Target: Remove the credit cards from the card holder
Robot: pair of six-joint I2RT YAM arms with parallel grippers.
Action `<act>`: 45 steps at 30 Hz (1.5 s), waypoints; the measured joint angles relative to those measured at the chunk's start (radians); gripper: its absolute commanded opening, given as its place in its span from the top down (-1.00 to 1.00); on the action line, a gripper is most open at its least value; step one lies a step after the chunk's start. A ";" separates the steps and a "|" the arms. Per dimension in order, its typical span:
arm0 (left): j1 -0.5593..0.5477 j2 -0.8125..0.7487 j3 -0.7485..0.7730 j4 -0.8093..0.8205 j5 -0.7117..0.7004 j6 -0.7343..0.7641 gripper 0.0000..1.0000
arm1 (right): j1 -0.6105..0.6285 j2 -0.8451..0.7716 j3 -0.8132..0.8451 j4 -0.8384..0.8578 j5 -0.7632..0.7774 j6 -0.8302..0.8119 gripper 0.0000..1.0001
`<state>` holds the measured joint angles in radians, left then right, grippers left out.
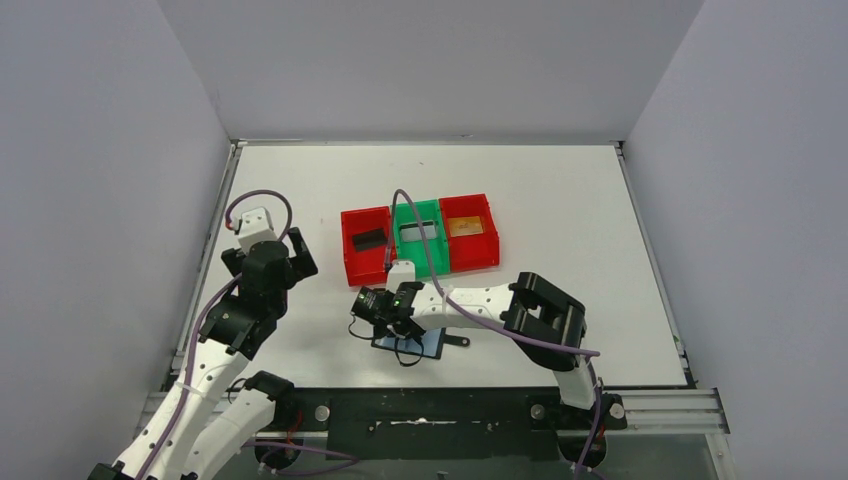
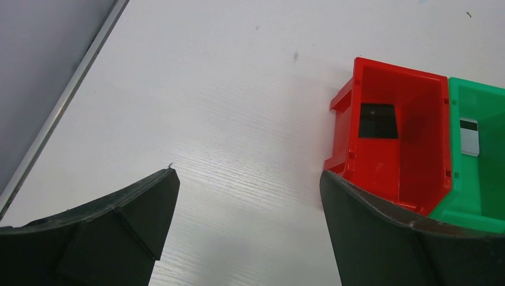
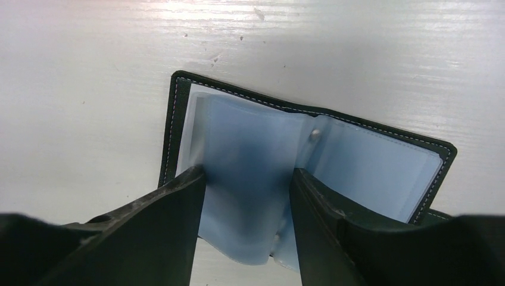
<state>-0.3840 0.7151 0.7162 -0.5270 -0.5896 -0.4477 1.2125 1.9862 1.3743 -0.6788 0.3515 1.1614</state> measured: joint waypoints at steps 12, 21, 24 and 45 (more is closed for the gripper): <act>0.001 0.003 -0.003 0.000 0.010 0.003 -0.82 | 0.008 -0.001 -0.002 -0.011 0.036 -0.060 0.07; 0.001 0.004 -0.003 0.001 0.059 0.008 -0.82 | 0.012 -0.092 -0.087 0.050 0.027 -0.194 -0.38; 0.001 0.012 -0.003 0.004 0.088 0.011 -0.85 | 0.008 -0.192 -0.128 0.047 0.041 -0.213 -0.63; 0.001 0.190 0.235 -0.159 -0.084 -0.189 -0.88 | -0.629 -0.959 -0.317 0.090 0.235 -0.509 -0.95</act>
<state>-0.3832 0.9047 0.9516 -0.6861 -0.6735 -0.6365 0.5835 1.0275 1.0569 -0.5888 0.5869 0.6525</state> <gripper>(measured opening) 0.939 0.978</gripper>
